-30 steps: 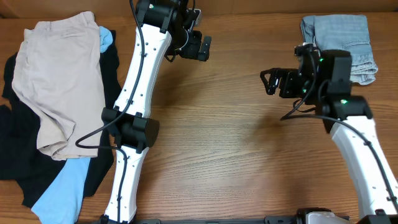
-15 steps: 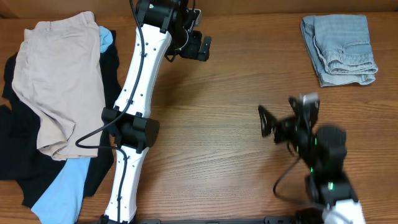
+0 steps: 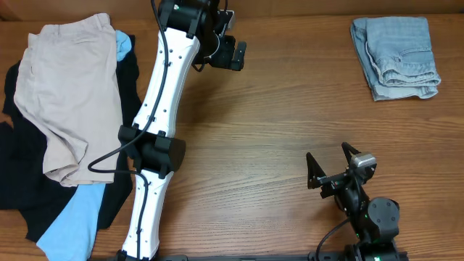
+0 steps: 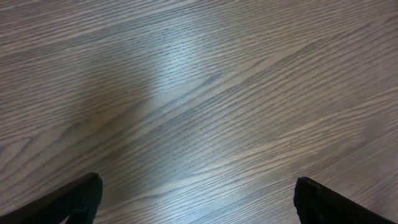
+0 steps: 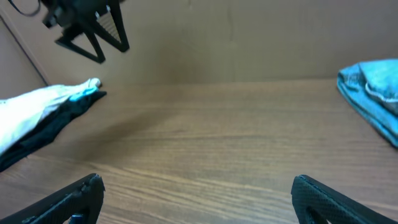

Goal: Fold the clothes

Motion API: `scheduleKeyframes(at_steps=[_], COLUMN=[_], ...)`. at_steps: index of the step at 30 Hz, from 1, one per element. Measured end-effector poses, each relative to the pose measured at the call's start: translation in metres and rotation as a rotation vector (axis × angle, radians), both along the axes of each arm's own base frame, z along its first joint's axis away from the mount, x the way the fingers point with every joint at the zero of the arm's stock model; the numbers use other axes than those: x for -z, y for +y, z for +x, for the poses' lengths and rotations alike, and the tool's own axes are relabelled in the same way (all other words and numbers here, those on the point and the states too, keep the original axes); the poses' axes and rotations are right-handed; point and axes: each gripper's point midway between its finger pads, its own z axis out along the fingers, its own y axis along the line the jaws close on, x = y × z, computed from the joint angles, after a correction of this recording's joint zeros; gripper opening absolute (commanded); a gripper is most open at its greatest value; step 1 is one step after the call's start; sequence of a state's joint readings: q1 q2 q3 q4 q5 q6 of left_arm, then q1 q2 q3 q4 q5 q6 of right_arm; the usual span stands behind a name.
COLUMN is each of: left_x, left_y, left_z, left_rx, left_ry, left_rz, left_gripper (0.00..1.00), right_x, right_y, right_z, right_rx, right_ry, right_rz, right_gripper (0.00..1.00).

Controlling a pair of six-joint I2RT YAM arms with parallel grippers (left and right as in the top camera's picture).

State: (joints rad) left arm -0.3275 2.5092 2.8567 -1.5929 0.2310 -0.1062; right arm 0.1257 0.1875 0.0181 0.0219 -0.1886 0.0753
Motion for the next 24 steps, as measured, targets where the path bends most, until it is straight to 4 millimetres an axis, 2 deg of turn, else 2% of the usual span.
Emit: scheduleKeyframes(at_steps=[4,9,24], left_x=[0.000,0.000,0.000], left_y=[0.000,0.000,0.000], left_z=[0.000,0.000,0.000], left_rx=[0.000,0.000,0.000], left_ry=[0.000,0.000,0.000], left_rz=[0.000,0.000,0.000], left_gripper=[1.00,1.00,1.00], right_x=[0.003,-0.023,-0.018], right_y=[-0.001,-0.002,-0.002], right_z=[-0.005,-0.010,-0.010], right_rx=[0.005,0.006,0.006], right_ry=[0.011,-0.103,-0.084], right_rz=[-0.002,0.013,0.010], right_gripper=[1.00,1.00,1.00])
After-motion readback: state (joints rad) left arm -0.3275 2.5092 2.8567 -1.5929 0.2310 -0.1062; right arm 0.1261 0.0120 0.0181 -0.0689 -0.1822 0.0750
